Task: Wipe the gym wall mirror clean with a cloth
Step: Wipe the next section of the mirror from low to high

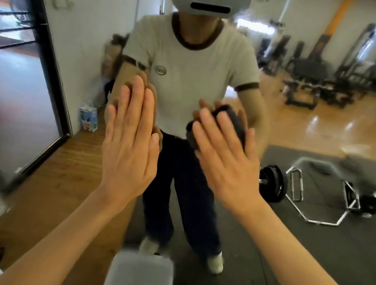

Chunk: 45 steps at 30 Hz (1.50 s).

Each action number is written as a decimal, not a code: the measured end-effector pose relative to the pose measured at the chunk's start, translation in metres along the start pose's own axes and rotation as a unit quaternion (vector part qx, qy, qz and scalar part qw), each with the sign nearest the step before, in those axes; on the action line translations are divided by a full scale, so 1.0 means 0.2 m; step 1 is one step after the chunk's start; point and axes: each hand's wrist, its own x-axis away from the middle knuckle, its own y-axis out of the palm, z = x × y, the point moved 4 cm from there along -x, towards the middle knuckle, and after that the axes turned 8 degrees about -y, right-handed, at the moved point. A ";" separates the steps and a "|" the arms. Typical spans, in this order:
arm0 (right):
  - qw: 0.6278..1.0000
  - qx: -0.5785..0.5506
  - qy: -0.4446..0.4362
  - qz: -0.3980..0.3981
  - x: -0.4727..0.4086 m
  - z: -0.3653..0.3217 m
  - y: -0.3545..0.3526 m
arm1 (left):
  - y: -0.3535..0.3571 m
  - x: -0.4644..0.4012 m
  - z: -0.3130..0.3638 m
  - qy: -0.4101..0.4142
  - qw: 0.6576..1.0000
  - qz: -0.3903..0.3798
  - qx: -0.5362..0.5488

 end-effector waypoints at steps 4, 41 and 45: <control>0.980 -0.039 0.158 0.113 -0.26 0.15 -0.02 | 0.00 0.00 0.00 -0.004 1.000 0.003 0.008; 0.992 0.006 -0.047 -0.114 0.76 -0.16 0.05 | 0.21 0.16 0.22 0.096 0.994 -0.025 -0.047; 0.998 -0.042 0.044 -0.006 0.41 0.14 -0.02 | 0.20 0.15 0.23 0.088 0.995 -0.026 -0.041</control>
